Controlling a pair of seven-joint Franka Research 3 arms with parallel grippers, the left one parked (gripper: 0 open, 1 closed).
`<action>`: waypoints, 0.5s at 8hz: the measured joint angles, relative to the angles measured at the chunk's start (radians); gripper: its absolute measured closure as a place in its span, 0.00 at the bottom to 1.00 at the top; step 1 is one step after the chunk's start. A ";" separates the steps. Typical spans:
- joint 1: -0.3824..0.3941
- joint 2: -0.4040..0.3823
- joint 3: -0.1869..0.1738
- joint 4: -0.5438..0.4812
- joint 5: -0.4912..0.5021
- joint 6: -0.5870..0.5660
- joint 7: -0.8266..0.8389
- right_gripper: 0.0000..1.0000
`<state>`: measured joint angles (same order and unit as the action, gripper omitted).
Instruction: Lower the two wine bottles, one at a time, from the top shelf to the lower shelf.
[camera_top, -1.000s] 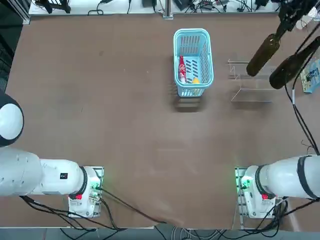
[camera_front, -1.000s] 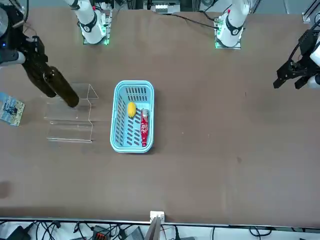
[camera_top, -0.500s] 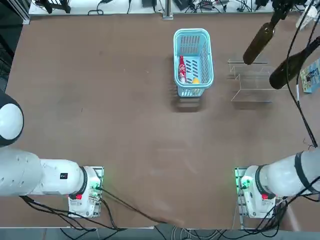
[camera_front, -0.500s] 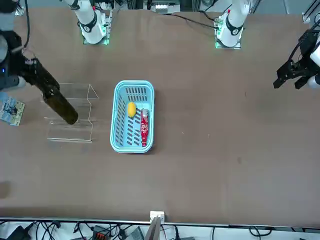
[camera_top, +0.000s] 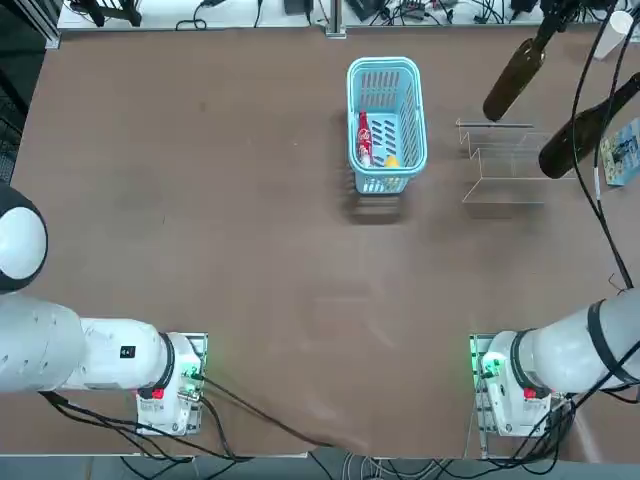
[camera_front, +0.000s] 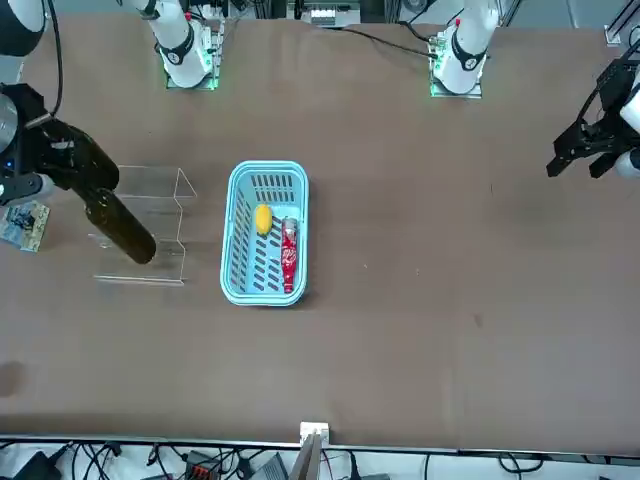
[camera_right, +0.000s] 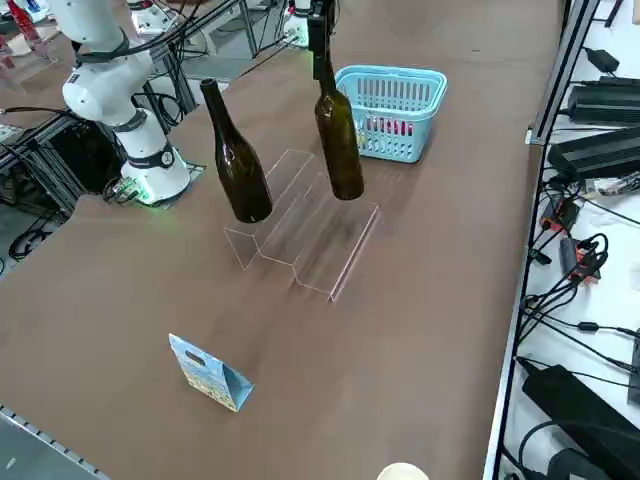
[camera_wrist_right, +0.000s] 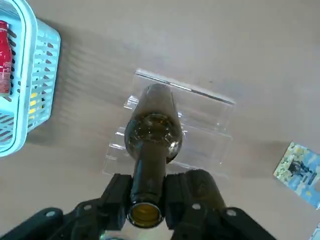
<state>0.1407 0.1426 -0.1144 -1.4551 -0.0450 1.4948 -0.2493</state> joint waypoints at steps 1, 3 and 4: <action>0.000 0.009 0.000 0.000 0.000 0.014 -0.012 0.61; 0.000 0.039 0.000 0.001 0.000 0.045 -0.037 0.61; 0.000 0.056 0.000 0.001 0.001 0.053 -0.041 0.61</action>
<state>0.1406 0.1987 -0.1145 -1.4538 -0.0439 1.5479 -0.2899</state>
